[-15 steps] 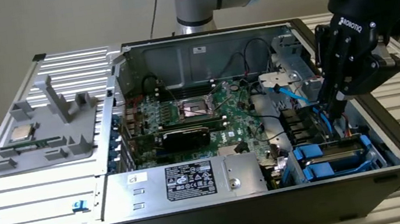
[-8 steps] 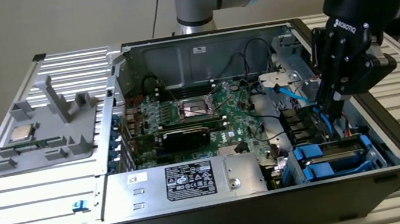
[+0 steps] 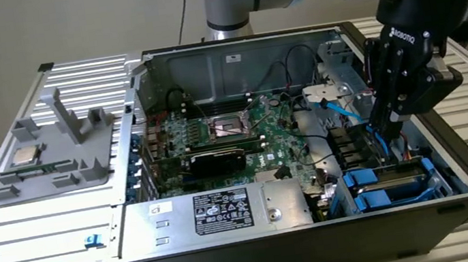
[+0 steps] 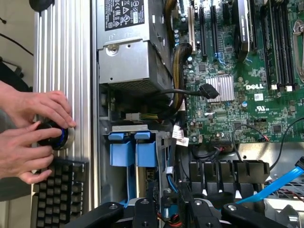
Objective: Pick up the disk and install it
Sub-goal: 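Insert the first disk wire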
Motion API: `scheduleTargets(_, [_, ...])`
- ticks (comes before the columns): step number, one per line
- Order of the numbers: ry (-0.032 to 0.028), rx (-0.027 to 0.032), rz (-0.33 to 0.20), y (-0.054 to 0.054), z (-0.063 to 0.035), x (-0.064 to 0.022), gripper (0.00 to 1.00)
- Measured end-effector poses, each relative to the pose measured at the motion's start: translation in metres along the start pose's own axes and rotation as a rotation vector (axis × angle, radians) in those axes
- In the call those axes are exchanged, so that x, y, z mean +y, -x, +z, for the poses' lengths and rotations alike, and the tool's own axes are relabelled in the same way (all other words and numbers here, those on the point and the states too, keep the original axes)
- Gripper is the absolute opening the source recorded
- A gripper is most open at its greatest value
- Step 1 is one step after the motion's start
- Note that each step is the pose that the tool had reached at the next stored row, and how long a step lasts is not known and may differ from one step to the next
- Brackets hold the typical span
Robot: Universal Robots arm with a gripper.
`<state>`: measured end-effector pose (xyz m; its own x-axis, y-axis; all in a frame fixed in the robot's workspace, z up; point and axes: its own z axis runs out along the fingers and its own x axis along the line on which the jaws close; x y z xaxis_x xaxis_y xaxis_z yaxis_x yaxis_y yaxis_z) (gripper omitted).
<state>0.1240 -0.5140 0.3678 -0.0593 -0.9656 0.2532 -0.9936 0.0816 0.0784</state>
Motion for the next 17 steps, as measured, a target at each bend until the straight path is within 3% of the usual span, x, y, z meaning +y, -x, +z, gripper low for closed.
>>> scheduleTargets(17, [0.0,0.0003,0.0,0.0008,0.0007,-0.0015,0.31])
